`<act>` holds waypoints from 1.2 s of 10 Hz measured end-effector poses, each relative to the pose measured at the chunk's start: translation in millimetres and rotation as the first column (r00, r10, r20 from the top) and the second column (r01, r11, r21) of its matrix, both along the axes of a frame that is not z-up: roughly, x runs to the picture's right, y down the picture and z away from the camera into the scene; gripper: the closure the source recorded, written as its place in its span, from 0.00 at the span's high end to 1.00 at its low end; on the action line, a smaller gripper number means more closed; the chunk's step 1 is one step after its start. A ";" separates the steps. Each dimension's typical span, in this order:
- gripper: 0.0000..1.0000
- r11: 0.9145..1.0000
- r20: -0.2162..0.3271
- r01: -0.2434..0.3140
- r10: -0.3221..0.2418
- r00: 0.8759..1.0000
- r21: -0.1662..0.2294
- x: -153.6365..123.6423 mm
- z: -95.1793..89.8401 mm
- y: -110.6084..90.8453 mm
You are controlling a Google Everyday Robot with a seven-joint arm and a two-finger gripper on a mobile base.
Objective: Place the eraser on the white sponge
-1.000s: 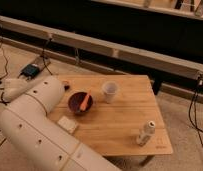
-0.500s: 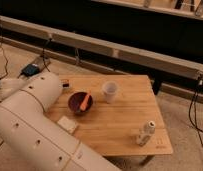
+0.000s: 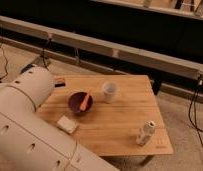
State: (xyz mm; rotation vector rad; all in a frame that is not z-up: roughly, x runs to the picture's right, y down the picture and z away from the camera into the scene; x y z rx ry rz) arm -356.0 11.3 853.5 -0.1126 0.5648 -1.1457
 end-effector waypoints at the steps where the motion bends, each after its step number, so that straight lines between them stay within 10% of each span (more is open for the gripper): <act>1: 0.00 1.000 -0.007 0.000 0.000 1.000 0.009 -2.8 -13.9 9.8; 8: 0.00 0.992 -0.103 -0.123 0.123 0.987 0.006 -11.7 -99.3 131.5; 12: 0.00 0.989 -0.111 -0.145 0.145 0.983 0.007 -10.7 -103.2 139.4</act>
